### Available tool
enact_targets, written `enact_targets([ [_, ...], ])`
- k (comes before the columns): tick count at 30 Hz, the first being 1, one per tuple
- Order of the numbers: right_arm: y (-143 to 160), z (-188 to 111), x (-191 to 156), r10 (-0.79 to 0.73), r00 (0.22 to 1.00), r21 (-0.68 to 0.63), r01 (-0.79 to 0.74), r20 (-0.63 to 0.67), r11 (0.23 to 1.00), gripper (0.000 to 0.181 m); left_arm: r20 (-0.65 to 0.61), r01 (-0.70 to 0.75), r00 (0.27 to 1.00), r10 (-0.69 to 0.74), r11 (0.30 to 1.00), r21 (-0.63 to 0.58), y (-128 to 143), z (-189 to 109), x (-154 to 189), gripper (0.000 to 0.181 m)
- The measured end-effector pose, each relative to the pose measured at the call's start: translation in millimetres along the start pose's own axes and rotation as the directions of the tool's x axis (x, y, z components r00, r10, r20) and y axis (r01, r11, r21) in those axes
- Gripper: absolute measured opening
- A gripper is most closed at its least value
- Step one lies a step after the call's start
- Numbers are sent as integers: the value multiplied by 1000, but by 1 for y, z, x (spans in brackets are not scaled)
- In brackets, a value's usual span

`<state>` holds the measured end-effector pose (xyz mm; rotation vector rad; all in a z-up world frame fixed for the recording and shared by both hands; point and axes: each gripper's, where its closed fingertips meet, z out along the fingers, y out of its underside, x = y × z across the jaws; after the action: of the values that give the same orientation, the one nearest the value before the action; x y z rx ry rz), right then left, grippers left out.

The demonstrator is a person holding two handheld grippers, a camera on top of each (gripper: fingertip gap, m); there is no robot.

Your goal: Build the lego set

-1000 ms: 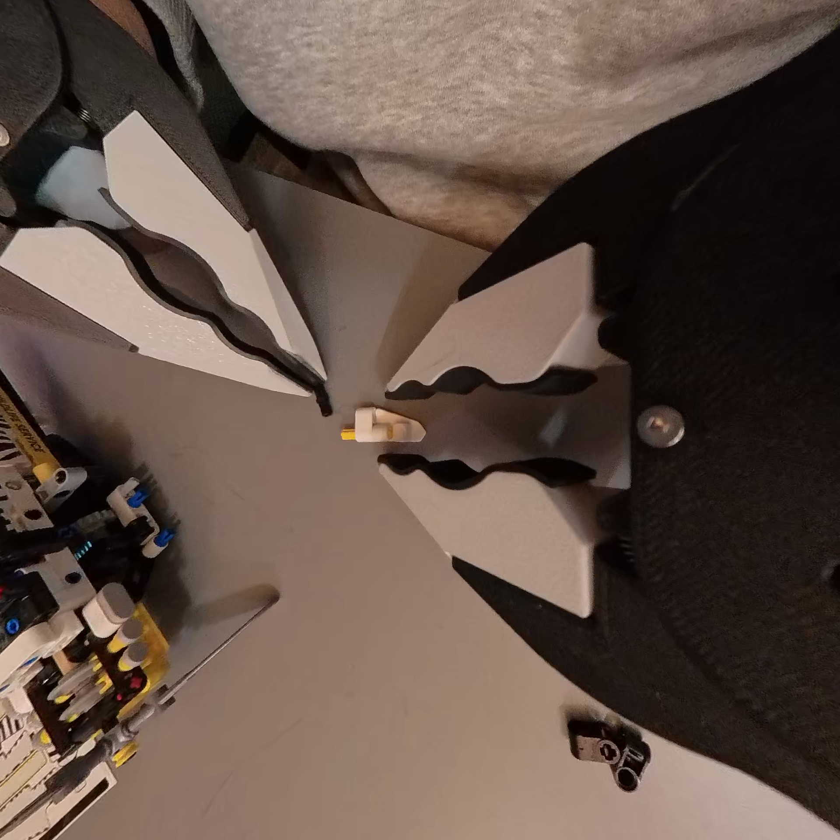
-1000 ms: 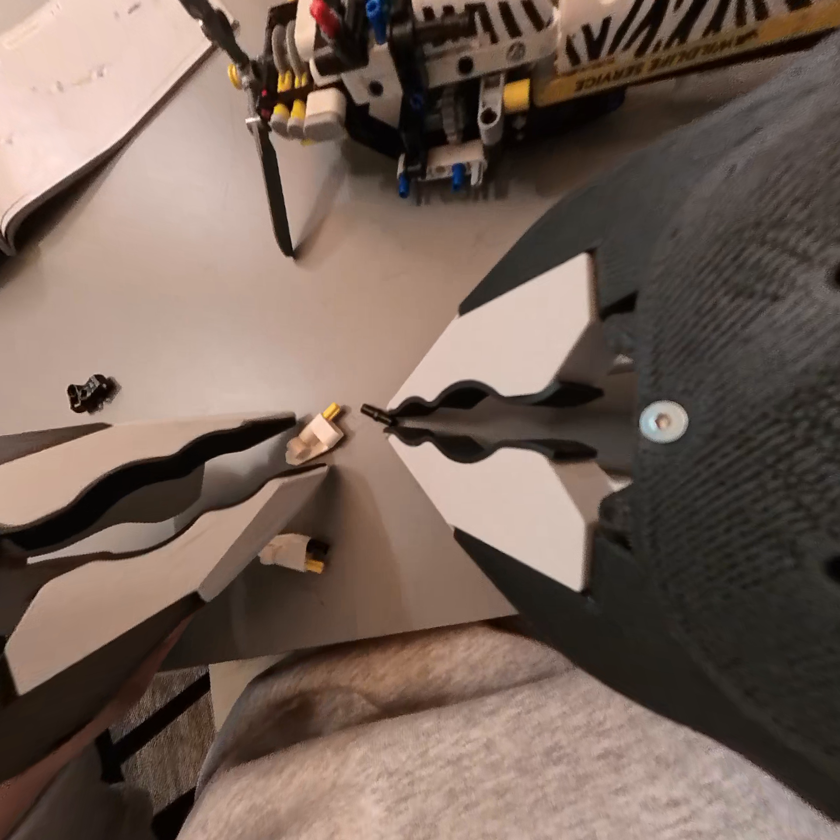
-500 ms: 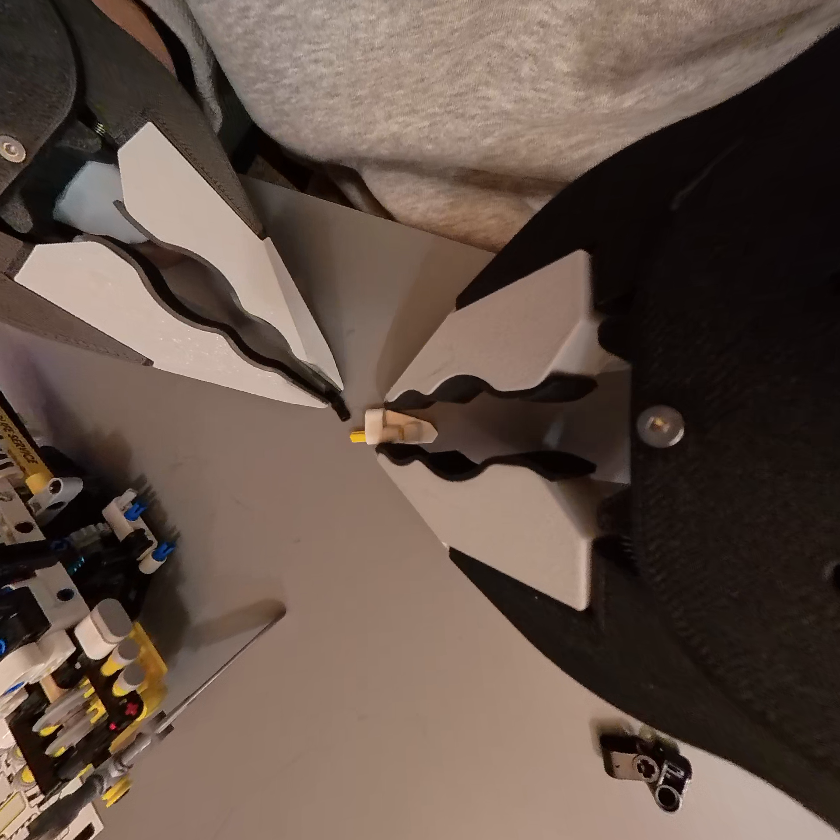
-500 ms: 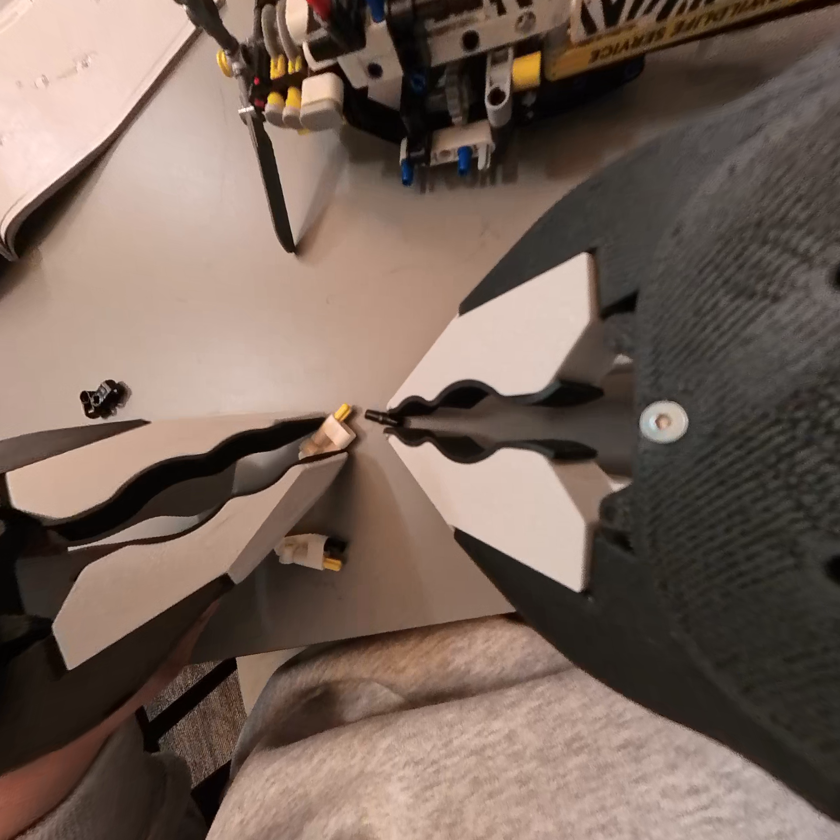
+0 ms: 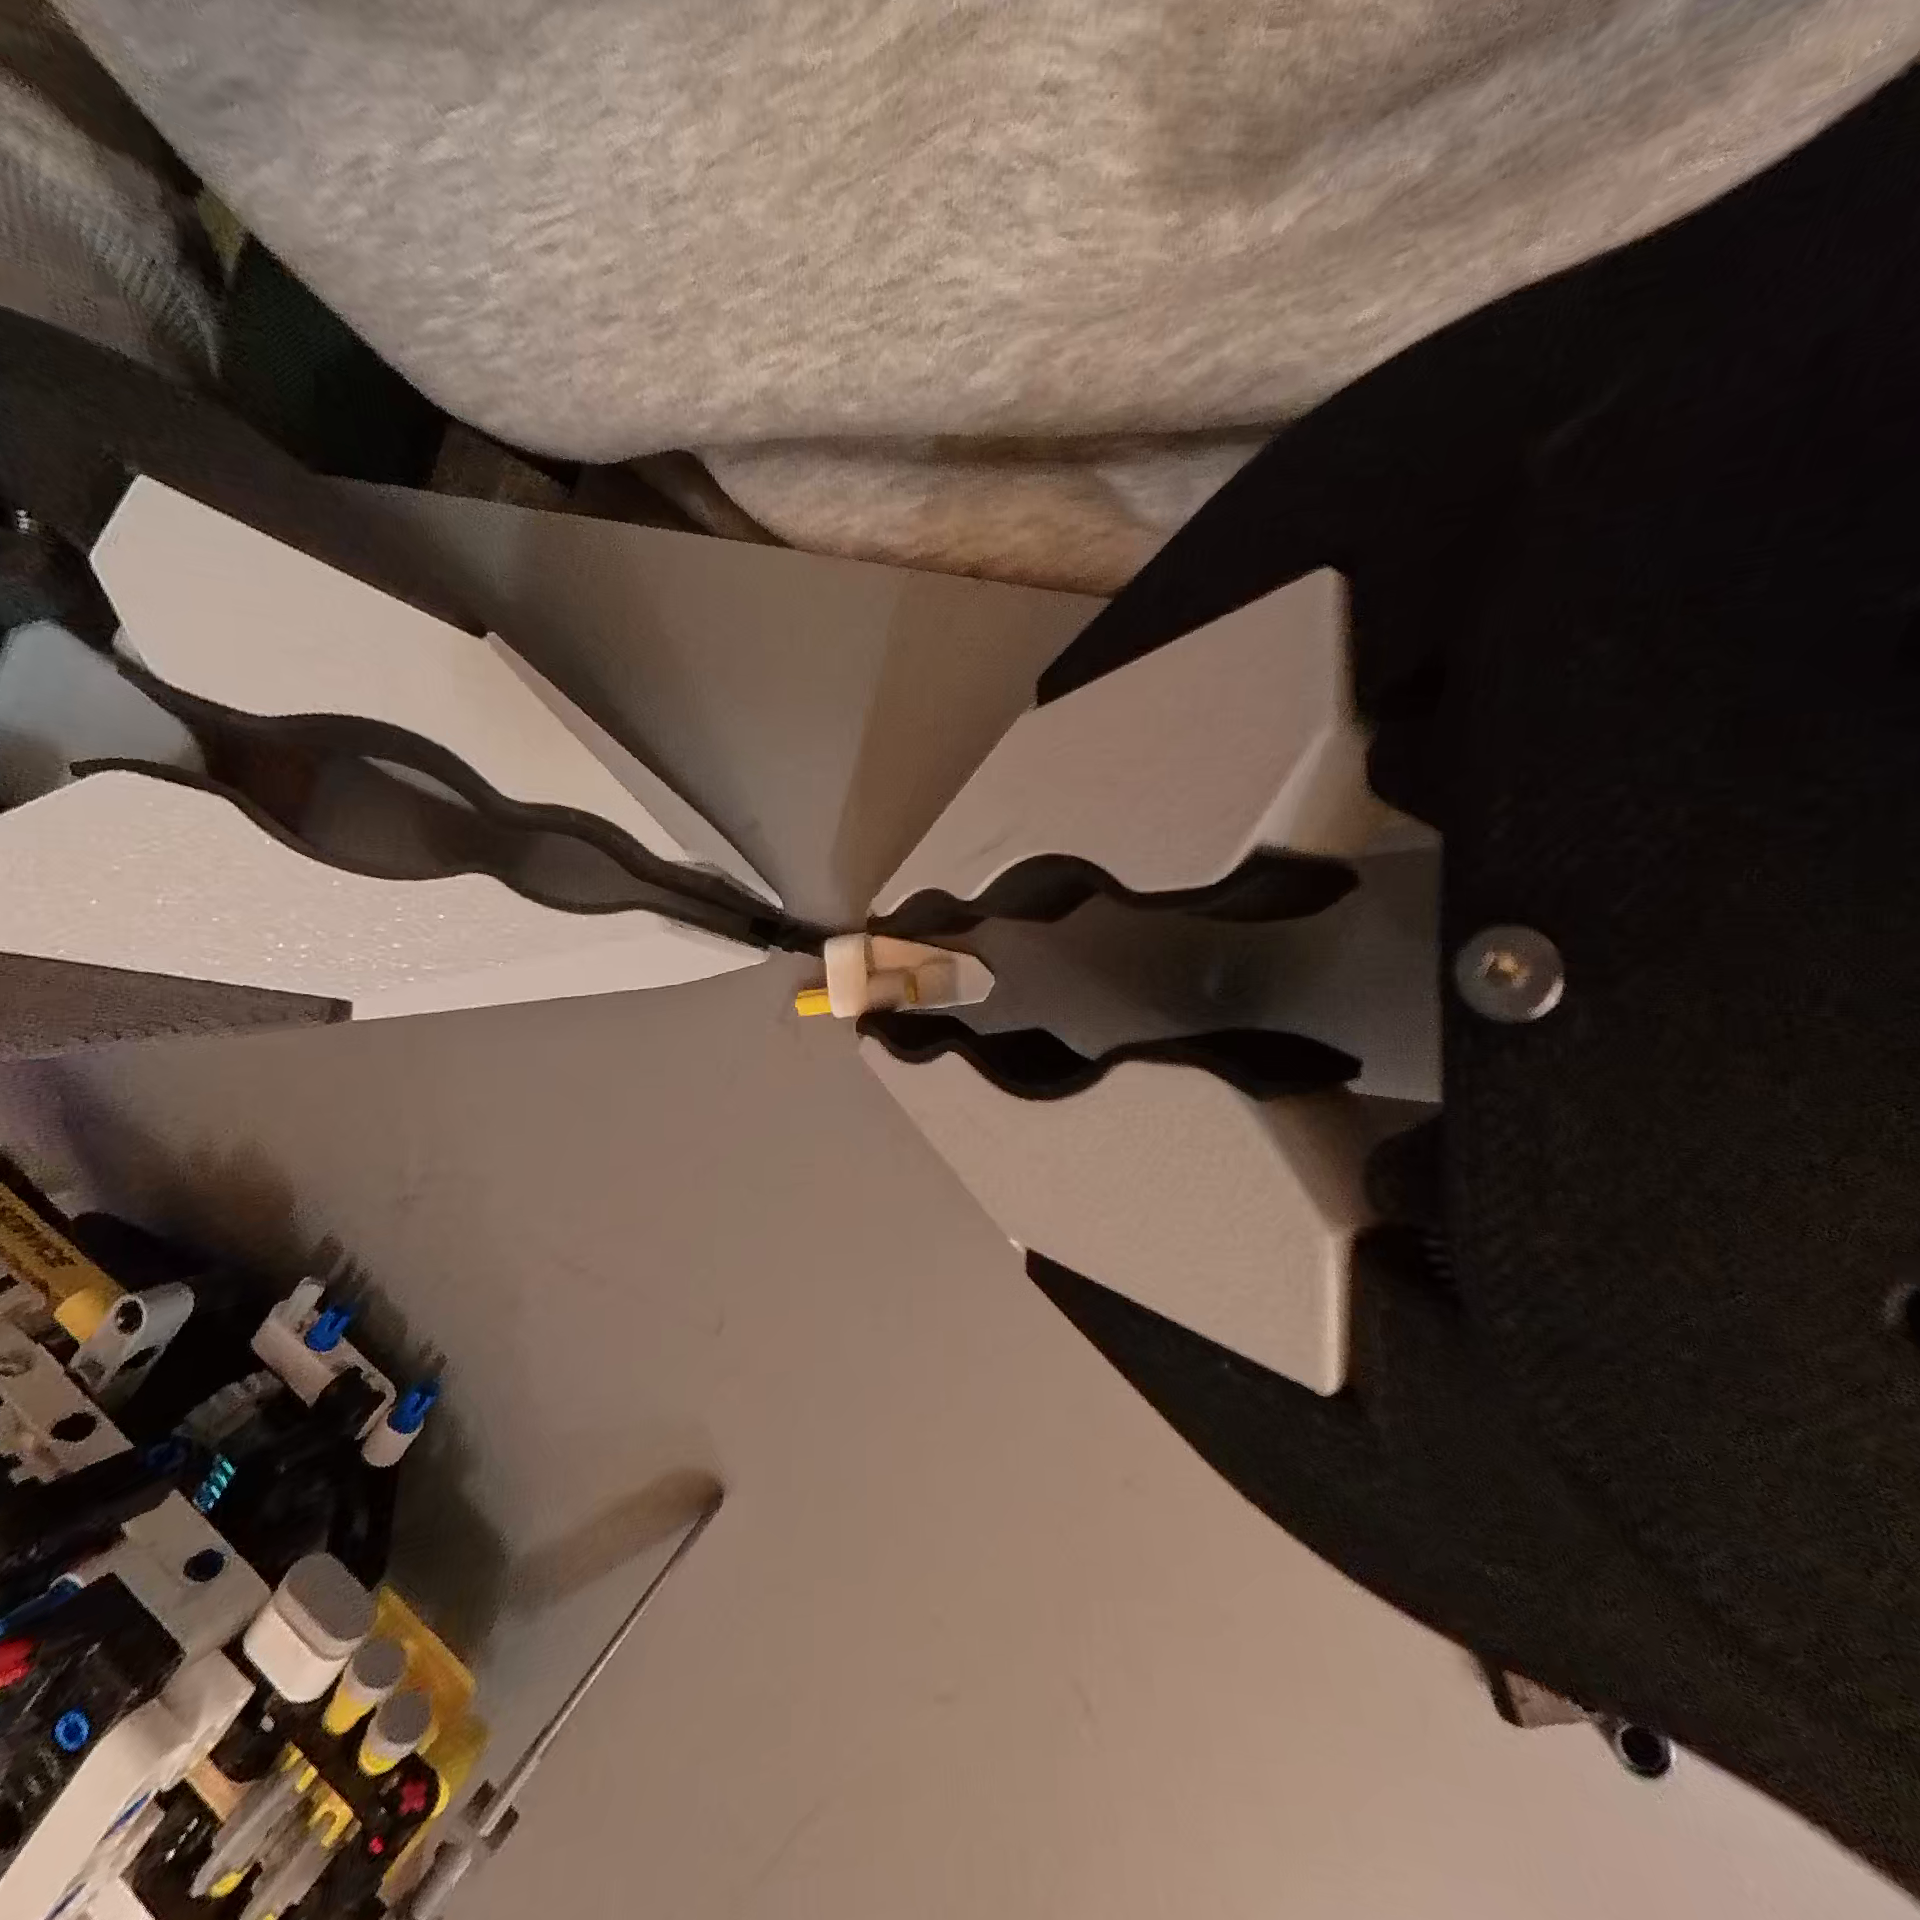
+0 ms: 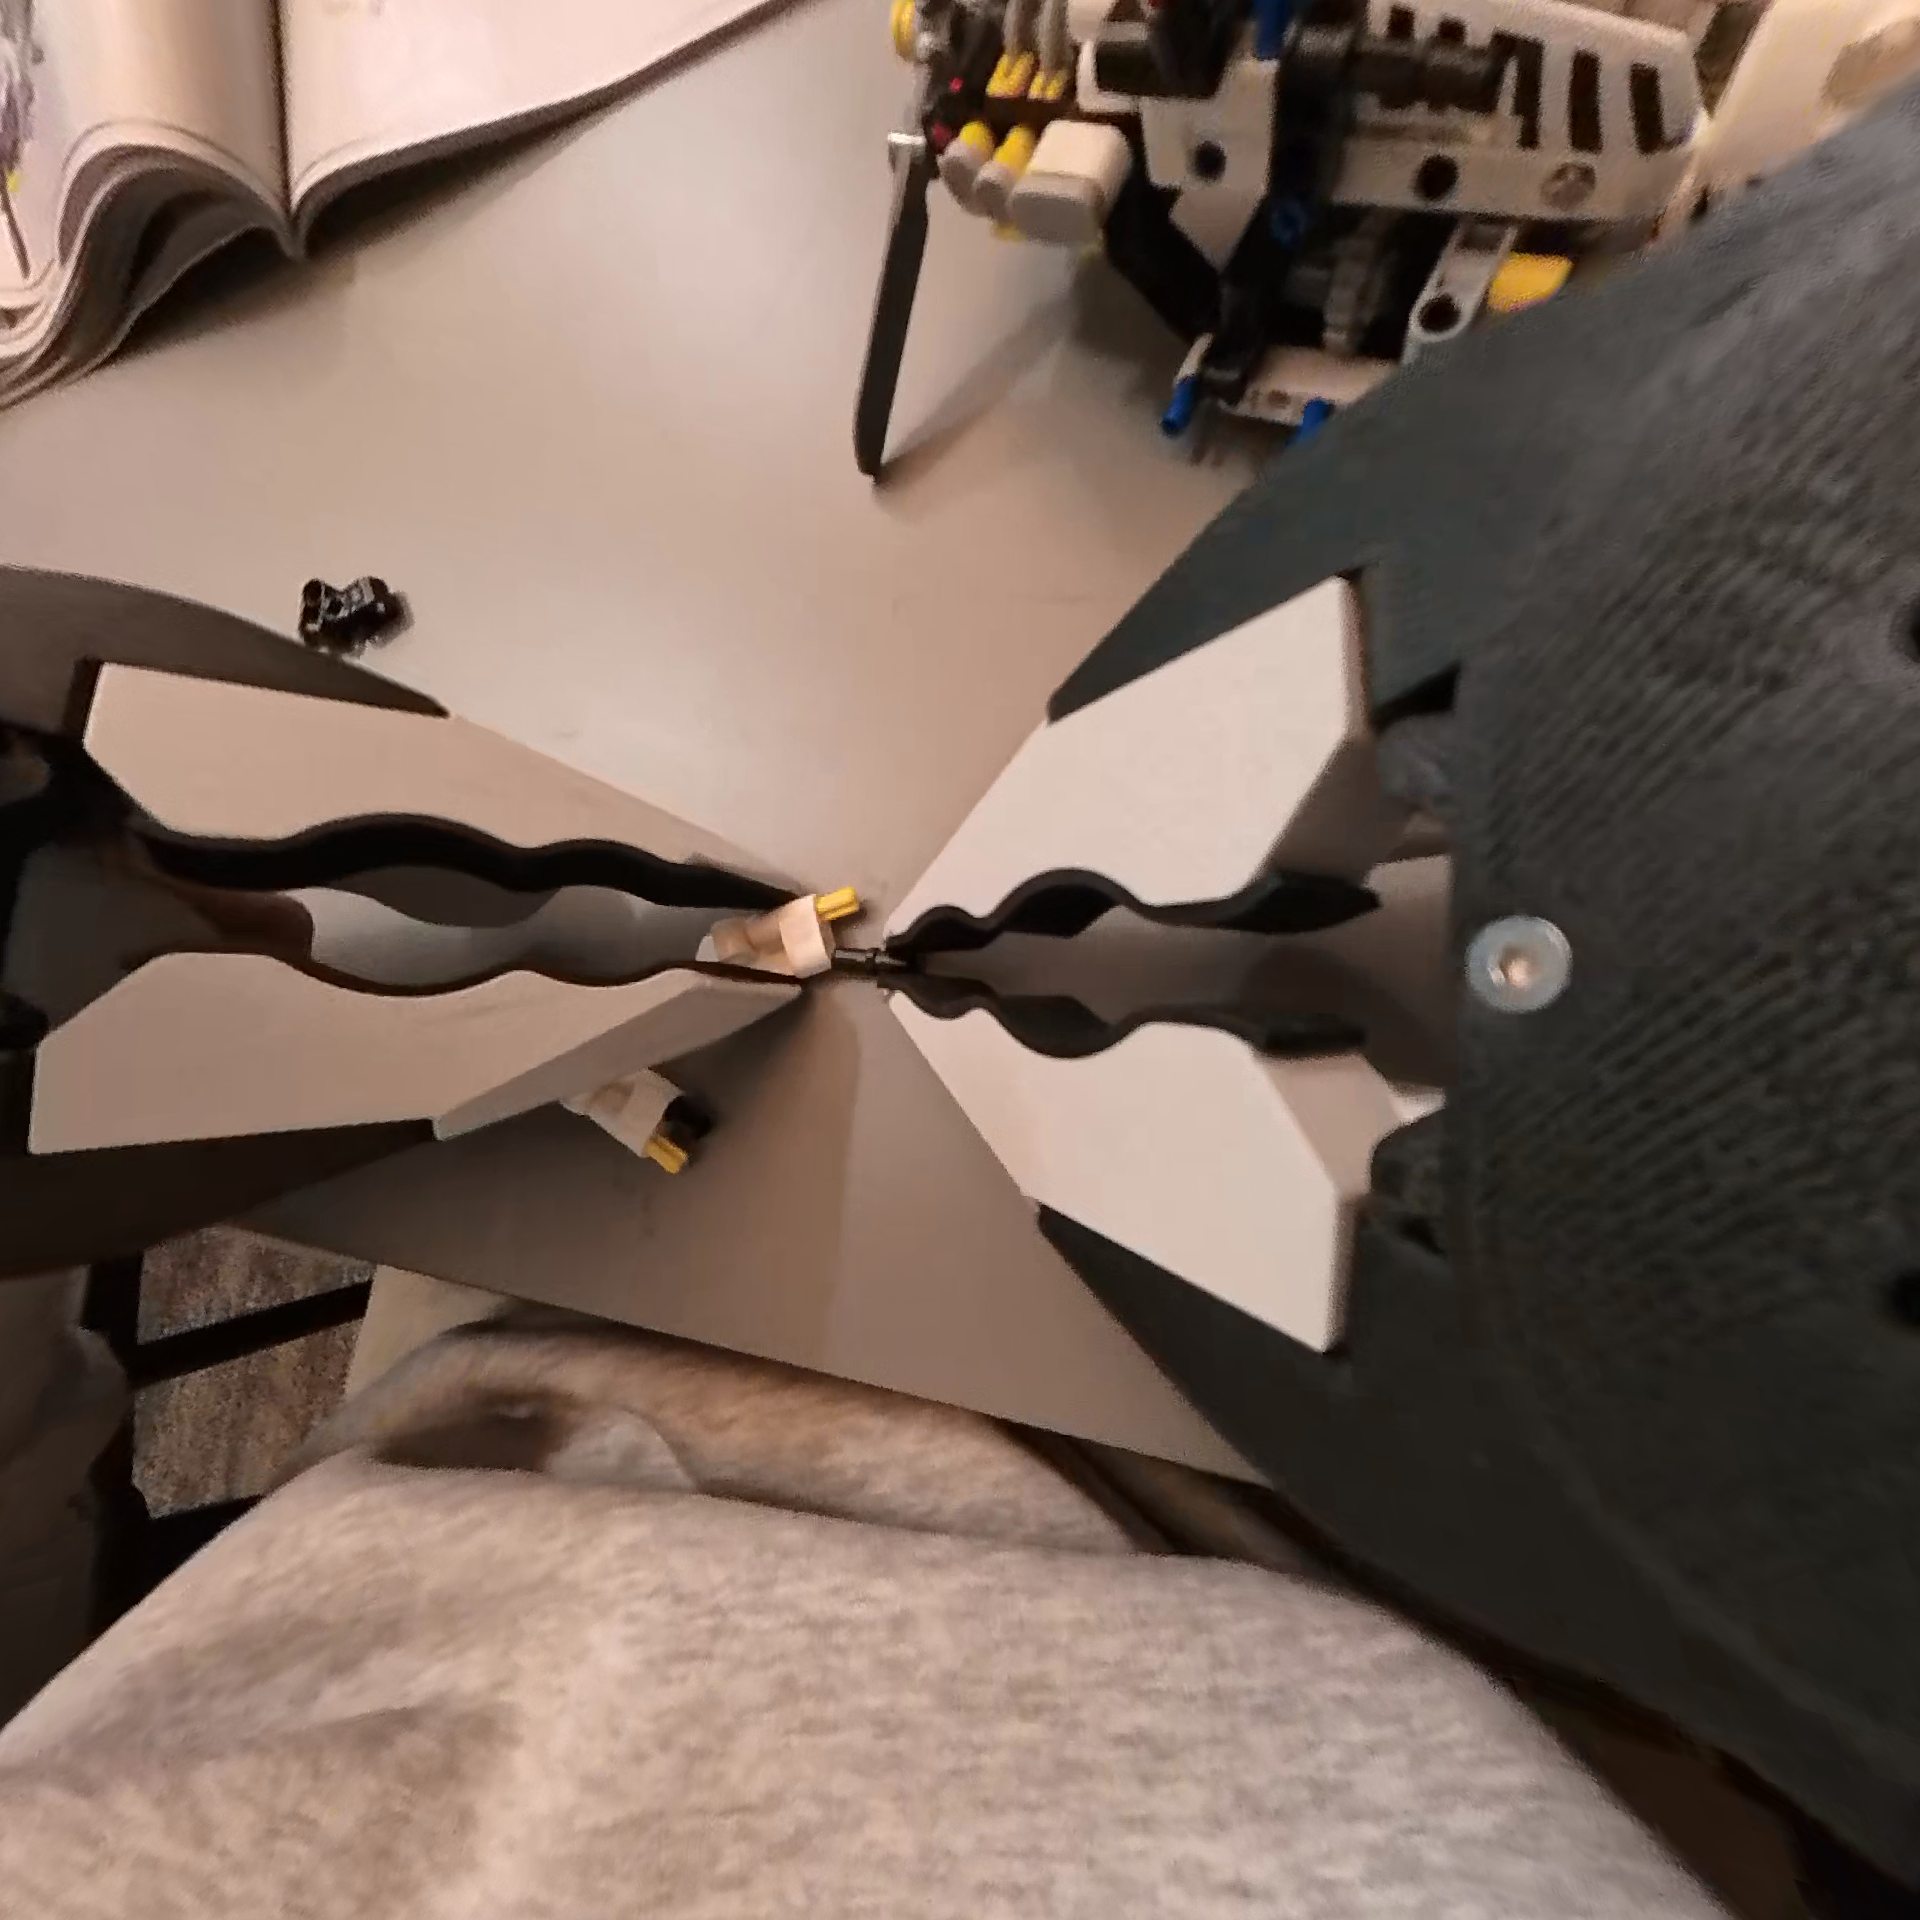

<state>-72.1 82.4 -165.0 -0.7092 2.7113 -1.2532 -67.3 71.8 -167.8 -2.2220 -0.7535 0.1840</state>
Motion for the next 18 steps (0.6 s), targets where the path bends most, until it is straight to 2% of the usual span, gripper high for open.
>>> enact_targets([
  [9,-1,1,3,-95,995,-6,95,4,995,2,-98,-63,993,61,998,-10,0,0,2,14],
  [18,-1,1,-1,-229,973,-65,229,2,971,2,-145,-43,989,40,999,-14,-1,1,2,13],
])
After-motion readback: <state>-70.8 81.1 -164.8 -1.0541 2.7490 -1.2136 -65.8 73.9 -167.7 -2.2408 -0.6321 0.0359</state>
